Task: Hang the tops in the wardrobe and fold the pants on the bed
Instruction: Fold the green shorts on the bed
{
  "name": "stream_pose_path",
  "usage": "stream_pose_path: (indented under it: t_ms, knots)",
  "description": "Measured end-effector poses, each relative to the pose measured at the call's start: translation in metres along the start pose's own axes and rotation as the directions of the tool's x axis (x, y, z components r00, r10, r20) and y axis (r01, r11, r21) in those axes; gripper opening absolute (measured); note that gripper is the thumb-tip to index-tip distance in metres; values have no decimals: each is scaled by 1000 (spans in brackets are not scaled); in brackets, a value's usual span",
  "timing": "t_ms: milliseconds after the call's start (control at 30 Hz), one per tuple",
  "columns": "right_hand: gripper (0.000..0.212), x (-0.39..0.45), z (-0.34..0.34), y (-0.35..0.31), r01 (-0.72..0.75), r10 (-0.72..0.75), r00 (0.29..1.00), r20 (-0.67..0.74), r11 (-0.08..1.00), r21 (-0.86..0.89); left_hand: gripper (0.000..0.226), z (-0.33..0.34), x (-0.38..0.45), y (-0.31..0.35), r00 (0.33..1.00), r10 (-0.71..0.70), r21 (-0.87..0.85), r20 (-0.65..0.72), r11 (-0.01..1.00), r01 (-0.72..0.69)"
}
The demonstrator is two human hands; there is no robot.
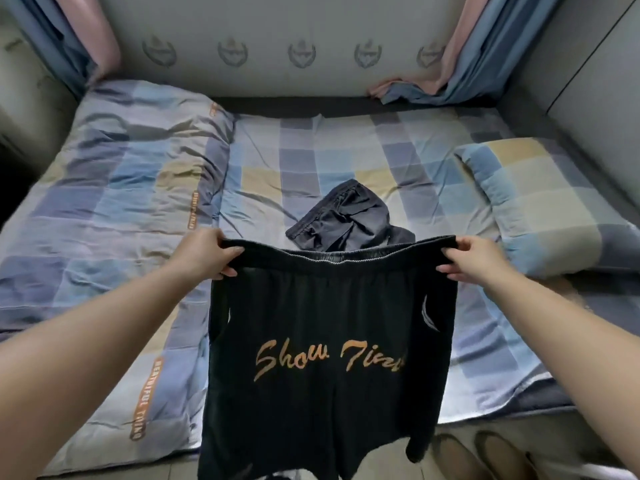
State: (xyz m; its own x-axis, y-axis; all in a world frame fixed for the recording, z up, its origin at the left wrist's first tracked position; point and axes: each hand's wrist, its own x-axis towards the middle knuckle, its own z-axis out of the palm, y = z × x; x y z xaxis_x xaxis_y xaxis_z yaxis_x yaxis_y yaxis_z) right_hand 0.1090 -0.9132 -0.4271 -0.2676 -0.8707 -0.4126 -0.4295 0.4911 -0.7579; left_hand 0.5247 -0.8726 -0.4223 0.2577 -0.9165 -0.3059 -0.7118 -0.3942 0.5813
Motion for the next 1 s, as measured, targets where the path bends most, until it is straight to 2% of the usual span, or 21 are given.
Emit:
stream_pose_path:
  t_ms: [133,233,400,533,600,667,733,833,900,1000]
  knots:
    - [8,125,59,18,-20,21,997,-70,1000,13,24,69,114,0,996,50,29,-76,998,-48]
    - [5,196,93,47,-35,49,989,-138,994,101,26,118,176,-10,992,22,17,-125,1000,-20]
    - [12,272,143,114,-45,89,978,-188,974,223,22,203,242,-56,978,-58,-165,-202,986,24]
    - [11,300,167,149,53,1,975,-222,970,239,22,247,267,-81,956,14,-202,-293,976,-76]
    - [17,307,176,160,131,-81,962,-261,975,179,46,269,274,-92,950,96,-211,-297,964,-163]
    - [36,306,181,163,159,-154,942,-299,987,-7,73,285,275,-102,959,135,-172,-247,969,-180]
    - [47,295,187,165,216,-267,916,-300,957,-192,80,295,269,-123,967,143,-158,-211,971,-178]
    - [45,265,214,155,416,-494,852,-174,841,-346,74,297,246,-161,986,97,-134,-135,984,-115]
    - [41,239,251,144,556,-605,796,7,728,-401,68,294,220,-192,996,51,-113,-77,992,-59]
    - [40,197,324,127,721,-658,685,311,555,-414,57,288,178,-232,997,13,-138,-72,990,-23]
